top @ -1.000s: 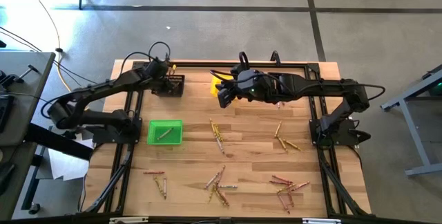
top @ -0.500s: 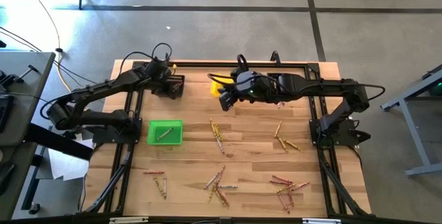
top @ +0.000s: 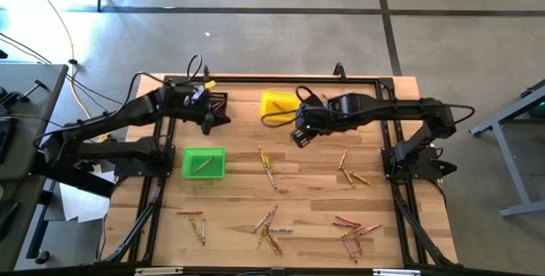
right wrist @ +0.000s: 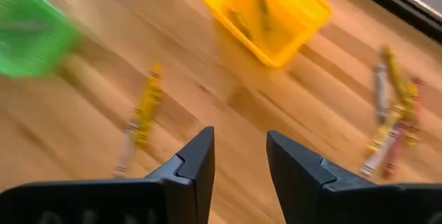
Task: Sort crayons
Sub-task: Put the yellow crayon into the yellow bin
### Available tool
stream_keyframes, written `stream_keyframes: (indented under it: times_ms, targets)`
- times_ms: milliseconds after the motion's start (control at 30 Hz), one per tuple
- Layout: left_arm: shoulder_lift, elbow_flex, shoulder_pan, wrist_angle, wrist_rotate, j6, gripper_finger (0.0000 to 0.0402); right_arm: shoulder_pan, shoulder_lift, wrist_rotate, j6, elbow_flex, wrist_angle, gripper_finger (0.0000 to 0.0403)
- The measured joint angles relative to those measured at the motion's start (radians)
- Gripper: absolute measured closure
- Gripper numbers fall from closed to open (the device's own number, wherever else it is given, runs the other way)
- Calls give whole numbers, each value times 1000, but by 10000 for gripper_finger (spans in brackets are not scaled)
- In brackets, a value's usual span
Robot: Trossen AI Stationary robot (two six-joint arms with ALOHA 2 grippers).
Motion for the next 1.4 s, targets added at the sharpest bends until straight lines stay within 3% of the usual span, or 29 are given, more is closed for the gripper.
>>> stream_keyframes:
  times_ms: [267, 600, 900, 1167, 1400]
  targets:
    - [-10, 0, -151, 33, -123, -65, 348, -51, -2, -58, 78, -256, 9, 289]
    - [-8, 0, -239, 43, -205, -125, 349, -100, -2, -344, 177, -592, 217, 290]
    - [-8, 0, -294, 42, -298, -142, 349, -2, -86, -274, 532, -732, 287, 290]
    - [-8, 0, -296, 42, -310, -131, 349, 26, -186, -227, 840, -917, 482, 290]
    - [-8, 0, -296, 43, -310, -131, 349, 26, -200, -194, 928, -976, 485, 290]
